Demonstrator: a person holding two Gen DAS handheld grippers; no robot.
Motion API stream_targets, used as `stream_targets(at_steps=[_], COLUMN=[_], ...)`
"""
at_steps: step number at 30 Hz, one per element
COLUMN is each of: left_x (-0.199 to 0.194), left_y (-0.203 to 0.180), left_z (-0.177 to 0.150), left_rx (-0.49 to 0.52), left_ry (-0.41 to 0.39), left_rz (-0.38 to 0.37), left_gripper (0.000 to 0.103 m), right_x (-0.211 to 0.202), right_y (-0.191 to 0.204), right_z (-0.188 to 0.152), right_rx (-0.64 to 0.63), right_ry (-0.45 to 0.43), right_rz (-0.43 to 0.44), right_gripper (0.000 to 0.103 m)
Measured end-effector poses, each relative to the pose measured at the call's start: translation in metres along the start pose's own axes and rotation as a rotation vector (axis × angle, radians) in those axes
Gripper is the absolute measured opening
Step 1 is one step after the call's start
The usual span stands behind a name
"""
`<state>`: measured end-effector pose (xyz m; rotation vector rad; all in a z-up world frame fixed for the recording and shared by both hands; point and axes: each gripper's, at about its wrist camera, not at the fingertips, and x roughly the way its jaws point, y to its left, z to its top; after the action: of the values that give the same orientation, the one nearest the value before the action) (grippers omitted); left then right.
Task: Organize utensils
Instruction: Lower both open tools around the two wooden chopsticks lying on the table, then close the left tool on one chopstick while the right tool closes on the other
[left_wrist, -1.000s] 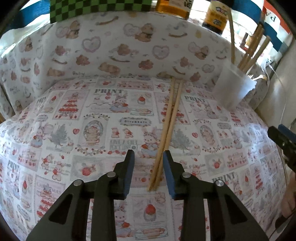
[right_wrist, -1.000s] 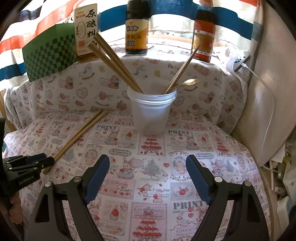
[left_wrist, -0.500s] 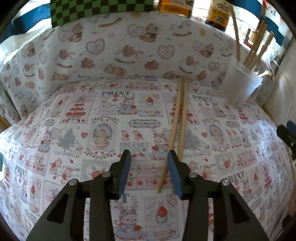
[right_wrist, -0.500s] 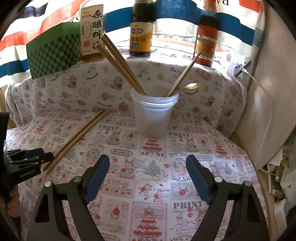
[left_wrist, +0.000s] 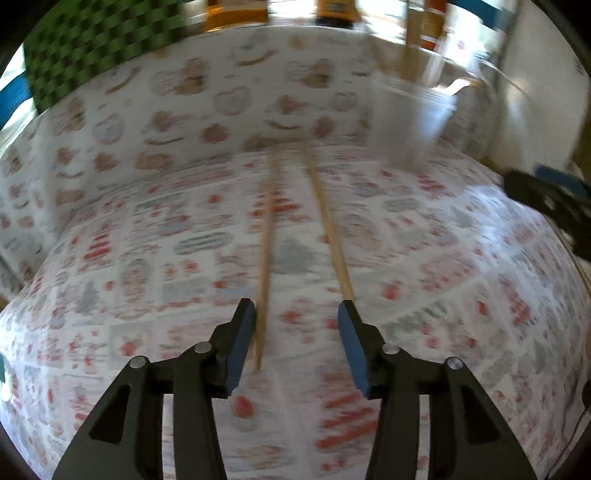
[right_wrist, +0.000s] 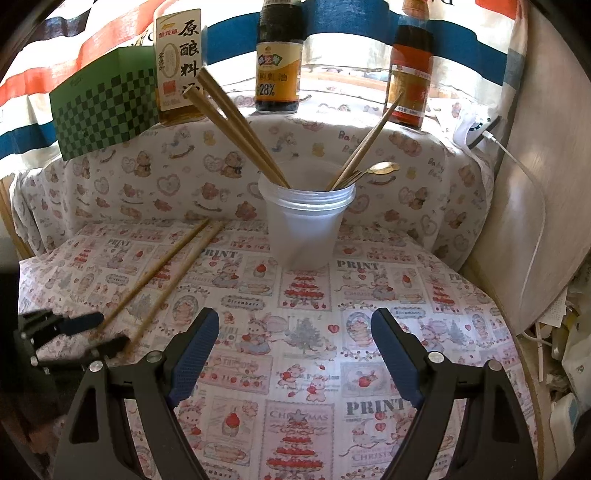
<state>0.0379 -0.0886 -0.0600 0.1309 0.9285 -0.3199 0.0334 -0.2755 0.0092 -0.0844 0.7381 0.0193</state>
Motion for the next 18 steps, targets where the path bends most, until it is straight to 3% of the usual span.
stream_targets(at_steps=[3, 6, 8, 11, 18], left_x=[-0.002, -0.006, -0.005, -0.003, -0.003], left_y=[-0.011, -0.001, 0.010, 0.015, 0.025], left_z=[0.000, 0.001, 0.001, 0.002, 0.002], left_rx=[0.021, -0.031, -0.079, -0.071, -0.092], left_ry=[0.001, -0.001, 0.017, 0.025, 0.009], left_rz=[-0.033, -0.030, 0.006, 0.072, 0.099], left_gripper=[0.049, 0.049, 0.049, 0.047, 0.036], right_x=[0.000, 0.002, 0.004, 0.006, 0.012], right_y=[-0.003, -0.008, -0.011, -0.012, -0.003], right_z=[0.001, 0.001, 0.002, 0.001, -0.004], right_rx=[0.019, 0.040, 0.056, 0.068, 0.032], right_ry=[0.000, 0.010, 0.019, 0.033, 0.051], right_rz=[-0.001, 0.002, 0.010, 0.021, 0.004], right_gripper=[0.086, 0.086, 0.086, 0.086, 0.086])
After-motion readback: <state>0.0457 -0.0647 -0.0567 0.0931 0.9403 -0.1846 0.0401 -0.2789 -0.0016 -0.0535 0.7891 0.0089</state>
